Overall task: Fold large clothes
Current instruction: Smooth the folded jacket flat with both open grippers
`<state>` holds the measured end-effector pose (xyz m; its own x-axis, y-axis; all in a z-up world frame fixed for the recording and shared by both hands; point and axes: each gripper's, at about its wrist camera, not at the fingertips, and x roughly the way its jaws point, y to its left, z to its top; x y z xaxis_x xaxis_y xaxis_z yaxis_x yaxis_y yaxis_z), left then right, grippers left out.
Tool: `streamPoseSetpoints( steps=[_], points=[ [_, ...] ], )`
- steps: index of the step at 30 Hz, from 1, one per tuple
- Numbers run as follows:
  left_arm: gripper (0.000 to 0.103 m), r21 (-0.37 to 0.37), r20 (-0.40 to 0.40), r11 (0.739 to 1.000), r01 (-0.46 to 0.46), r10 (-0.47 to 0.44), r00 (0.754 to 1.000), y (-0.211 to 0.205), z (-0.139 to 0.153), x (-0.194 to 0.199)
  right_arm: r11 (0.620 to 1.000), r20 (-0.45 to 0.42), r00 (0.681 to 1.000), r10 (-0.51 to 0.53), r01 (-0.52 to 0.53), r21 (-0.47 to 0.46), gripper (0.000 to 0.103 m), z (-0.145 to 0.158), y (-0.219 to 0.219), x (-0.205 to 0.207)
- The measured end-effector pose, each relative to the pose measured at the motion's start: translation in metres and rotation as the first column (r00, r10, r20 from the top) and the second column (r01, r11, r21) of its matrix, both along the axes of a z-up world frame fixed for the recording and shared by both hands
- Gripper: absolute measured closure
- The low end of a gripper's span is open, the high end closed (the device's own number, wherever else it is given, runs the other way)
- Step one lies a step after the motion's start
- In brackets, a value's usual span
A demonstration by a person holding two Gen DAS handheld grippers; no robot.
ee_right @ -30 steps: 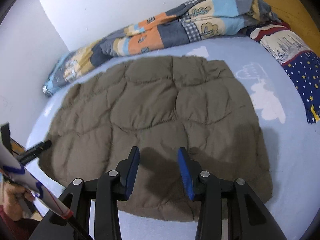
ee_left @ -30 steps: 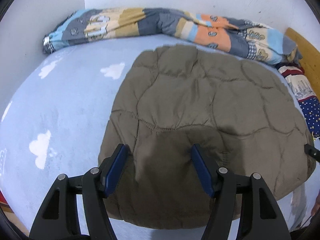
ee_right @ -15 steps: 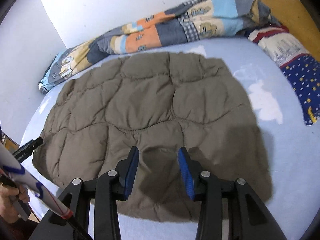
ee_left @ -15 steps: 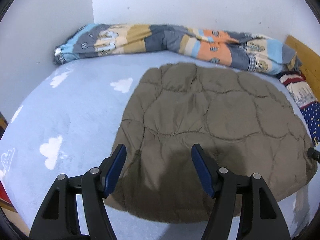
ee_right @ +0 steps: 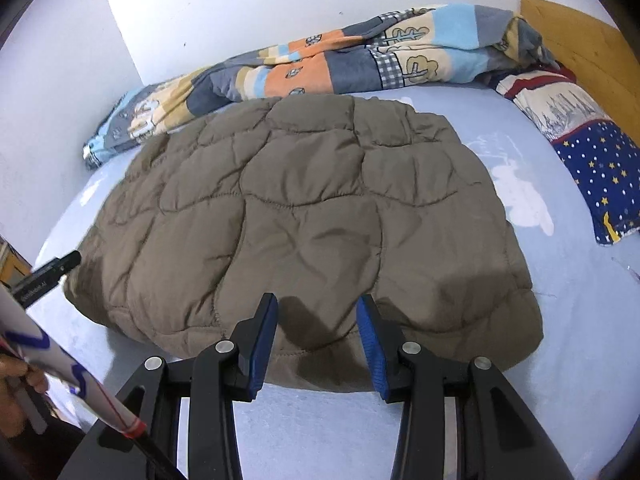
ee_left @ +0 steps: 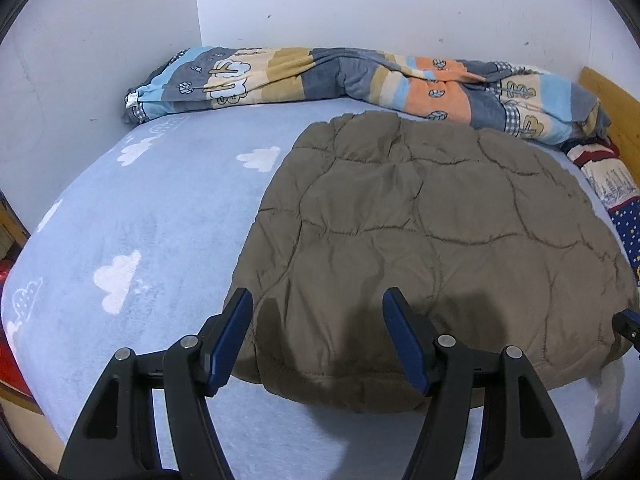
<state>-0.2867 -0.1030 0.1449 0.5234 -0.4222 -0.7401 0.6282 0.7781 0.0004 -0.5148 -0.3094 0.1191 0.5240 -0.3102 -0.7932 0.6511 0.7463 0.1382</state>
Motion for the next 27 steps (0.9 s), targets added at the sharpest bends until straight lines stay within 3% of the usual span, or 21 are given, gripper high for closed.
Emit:
streamPoseSetpoints(
  steps=[4,16,21,27],
  points=[
    [0.036,0.025,0.014,1.0,0.002,-0.003,1.0,-0.002,-0.003,0.0,1.0,-0.044,0.999,0.012,-0.012,-0.01,0.058,-0.011,-0.001,0.009],
    [0.036,0.066,0.041,0.998,0.018,-0.021,0.999,-0.01,-0.008,-0.006,1.0,-0.059,0.998,0.01,-0.009,0.029,0.055,-0.024,-0.007,0.014],
    [0.036,0.02,0.109,1.0,0.021,-0.023,0.994,-0.006,0.009,-0.019,1.0,-0.055,0.998,0.014,-0.014,0.0,0.055,-0.014,0.0,0.014],
    [0.036,-0.027,0.167,0.998,0.052,-0.047,0.985,-0.001,0.024,-0.045,0.998,0.032,0.999,0.032,-0.03,-0.06,0.055,0.012,0.017,0.006]
  ],
)
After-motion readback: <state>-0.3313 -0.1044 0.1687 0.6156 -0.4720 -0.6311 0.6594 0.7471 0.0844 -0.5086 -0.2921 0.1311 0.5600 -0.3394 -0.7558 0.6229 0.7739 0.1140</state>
